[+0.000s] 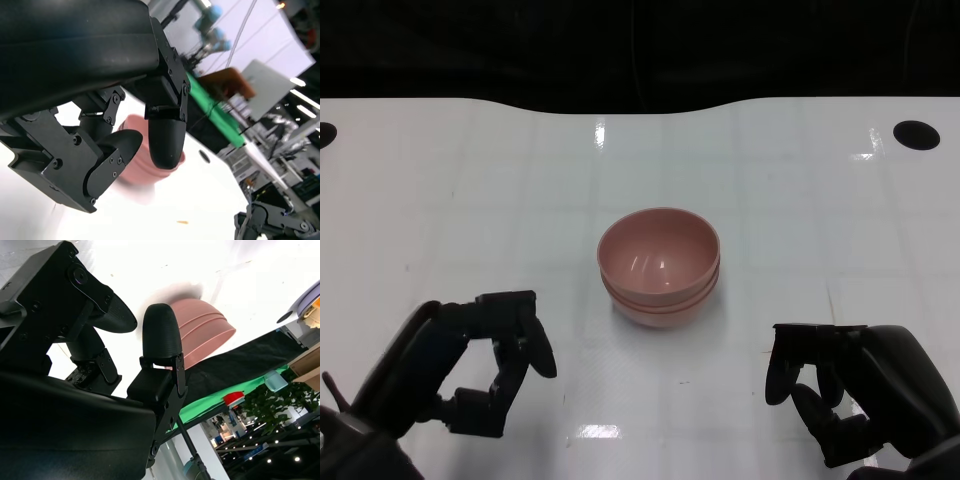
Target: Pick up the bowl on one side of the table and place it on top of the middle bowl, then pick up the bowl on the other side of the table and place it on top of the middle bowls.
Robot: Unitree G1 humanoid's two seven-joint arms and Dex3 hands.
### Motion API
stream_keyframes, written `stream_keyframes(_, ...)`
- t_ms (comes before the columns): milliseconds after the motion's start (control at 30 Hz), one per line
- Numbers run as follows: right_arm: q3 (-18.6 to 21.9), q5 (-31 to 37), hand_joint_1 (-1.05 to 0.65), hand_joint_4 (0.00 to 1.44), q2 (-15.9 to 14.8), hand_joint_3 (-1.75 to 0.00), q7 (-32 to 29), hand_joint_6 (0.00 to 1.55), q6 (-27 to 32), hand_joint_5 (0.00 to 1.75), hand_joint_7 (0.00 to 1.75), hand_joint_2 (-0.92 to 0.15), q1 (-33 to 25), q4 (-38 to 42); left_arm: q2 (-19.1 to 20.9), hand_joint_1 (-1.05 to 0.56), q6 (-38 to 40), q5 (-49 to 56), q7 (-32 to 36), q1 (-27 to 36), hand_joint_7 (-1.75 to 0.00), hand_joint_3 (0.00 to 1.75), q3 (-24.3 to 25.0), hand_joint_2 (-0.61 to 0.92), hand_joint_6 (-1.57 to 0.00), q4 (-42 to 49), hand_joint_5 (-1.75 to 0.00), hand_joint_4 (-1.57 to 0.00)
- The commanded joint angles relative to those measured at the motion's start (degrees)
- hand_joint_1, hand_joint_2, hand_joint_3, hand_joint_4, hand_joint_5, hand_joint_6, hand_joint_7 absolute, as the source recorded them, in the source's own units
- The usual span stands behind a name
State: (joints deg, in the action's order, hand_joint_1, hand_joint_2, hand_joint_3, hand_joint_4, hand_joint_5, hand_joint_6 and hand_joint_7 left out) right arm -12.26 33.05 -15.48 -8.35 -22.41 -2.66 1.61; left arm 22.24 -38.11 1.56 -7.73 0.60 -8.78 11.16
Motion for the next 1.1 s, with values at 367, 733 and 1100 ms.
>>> stream_keyframes(367, 1.65, -2.61, -0.09, 0.93, -0.56, -1.53, 2.09, 0.86, 1.75, 1.75, 1.42, -0.19, -1.09, -1.26, -1.68, -0.07, 22.92, -5.38, -7.98, 5.50, -1.57, 1.37, 2.71, 0.42, -0.82, -12.69, -1.75, -0.94)
stream_keyframes(733, 2.80, -4.11, -0.08, 0.92, -1.14, -1.51, 3.49, 0.81, 2.47, 1.75, 1.53, -0.21, -2.08, -1.58, -2.90, -0.08, 23.53, -4.55, -10.48, 3.77, -1.60, 1.37, 3.47, 0.41, -0.78, -10.65, -1.75, -0.89)
stream_keyframes(1100, 2.73, -3.37, -0.07, 0.91, -0.76, -1.51, 3.81, 0.79, 3.24, 1.75, 1.56, -0.20, -1.98, -1.29, -3.88, -0.10, 20.67, -4.94, -13.15, 2.33, -1.58, 1.36, 4.71, 0.42, -0.78, -6.98, -1.75, -0.86)
